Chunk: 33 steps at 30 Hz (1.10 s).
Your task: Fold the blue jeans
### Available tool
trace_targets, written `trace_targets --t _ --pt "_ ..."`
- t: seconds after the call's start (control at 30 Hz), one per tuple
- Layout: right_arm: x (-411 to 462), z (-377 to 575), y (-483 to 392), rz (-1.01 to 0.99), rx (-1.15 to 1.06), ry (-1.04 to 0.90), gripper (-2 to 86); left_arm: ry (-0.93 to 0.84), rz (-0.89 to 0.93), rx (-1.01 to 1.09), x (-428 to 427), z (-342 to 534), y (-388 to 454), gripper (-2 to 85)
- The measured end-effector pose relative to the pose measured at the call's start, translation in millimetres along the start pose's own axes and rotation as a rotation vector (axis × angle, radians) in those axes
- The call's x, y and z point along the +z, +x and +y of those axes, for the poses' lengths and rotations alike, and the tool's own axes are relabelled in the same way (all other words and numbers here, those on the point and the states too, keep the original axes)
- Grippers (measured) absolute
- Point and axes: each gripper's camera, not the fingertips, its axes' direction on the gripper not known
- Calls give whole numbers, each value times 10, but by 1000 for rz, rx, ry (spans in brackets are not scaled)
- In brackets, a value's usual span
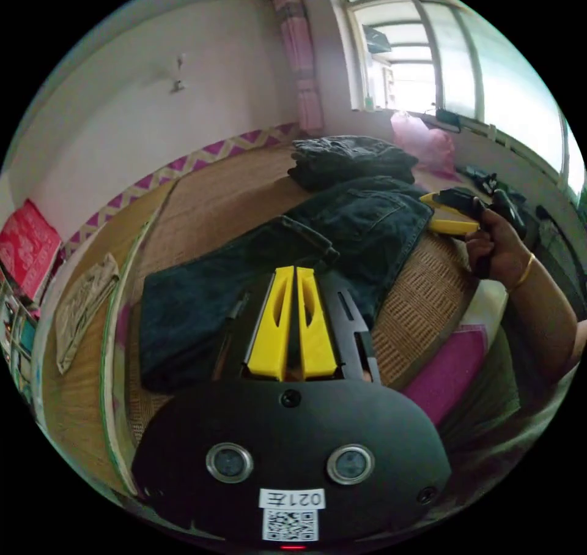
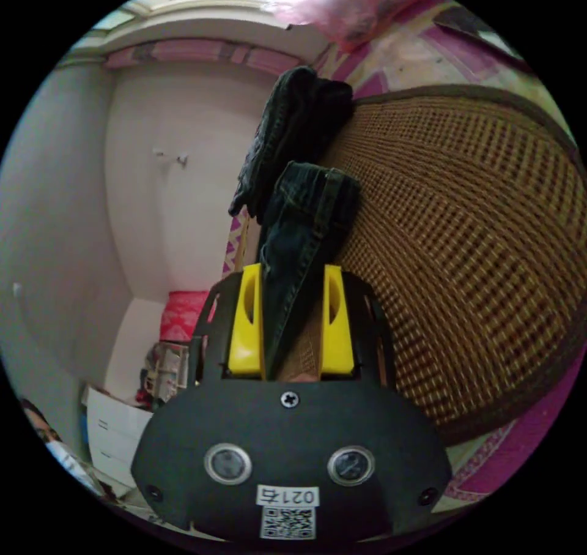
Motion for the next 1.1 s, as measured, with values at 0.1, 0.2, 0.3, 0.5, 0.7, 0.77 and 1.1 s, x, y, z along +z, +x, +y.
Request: trace_targets --t 0.1,0.2,0.3,0.5,0.7,0.77,1.1 --pt "183 -45 51 -21 47 26 105 0 34 -62 -128 200 -313 -9" --pt "365 13 70 12 91 36 59 -7 16 -115 -224 405 -598 -9" --pt "395 185 -176 -11 33 66 40 -8 43 -175 -318 629 -922 -10" --pt "1034 1280 -2299 207 -713 43 37 44 64 -333 -512 1095 -1614 -10" --pt "2821 3695 -3397 442 -1456 -143 33 62 43 -436 -608 1469 -2102 -10" --pt "3411 4365 -3280 473 -1594 -272 32 60 25 -449 -626 1553 -2218 -10" --pt "4589 5583 -2569 711 -1899 -388 37 64 24 -511 -532 1698 -2890 -9"
